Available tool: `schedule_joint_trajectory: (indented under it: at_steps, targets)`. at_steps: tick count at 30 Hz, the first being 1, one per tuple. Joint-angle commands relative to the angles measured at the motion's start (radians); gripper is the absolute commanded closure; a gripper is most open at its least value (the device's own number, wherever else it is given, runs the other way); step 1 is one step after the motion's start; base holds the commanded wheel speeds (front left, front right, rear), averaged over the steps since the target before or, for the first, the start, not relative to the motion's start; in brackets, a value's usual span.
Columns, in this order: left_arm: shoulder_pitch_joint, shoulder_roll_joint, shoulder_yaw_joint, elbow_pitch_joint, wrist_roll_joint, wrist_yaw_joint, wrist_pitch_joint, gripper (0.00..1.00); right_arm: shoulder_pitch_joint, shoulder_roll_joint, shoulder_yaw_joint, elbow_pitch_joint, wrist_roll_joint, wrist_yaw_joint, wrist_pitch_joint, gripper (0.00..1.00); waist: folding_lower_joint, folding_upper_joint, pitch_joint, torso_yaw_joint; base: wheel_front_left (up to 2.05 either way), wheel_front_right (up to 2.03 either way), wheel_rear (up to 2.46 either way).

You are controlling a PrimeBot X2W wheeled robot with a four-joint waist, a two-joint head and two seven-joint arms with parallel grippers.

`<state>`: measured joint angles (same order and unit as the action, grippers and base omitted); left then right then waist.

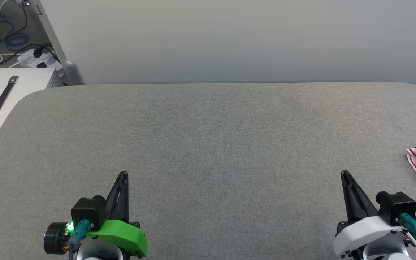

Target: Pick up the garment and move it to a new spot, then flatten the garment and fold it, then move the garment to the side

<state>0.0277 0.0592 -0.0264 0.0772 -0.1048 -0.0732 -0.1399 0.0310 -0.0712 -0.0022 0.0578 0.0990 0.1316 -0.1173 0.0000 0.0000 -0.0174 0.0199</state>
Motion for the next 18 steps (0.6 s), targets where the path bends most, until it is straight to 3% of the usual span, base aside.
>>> schedule_joint_trajectory:
  at_steps: [1,18]
  targets:
    - [-0.012,-0.004,0.004,-0.008,0.013,0.01,0.005,1.0,-0.013,0.004,0.001,-0.008,-0.01,0.0,0.005,1.0,0.0,0.0,0.0,0.0,0.0,0.0,0.0]
    - [-0.016,-0.005,0.01,-0.025,0.036,0.026,0.039,1.0,-0.018,0.008,0.001,-0.021,-0.032,-0.001,0.034,1.0,0.0,0.0,0.005,-0.005,0.0,0.0,0.0]
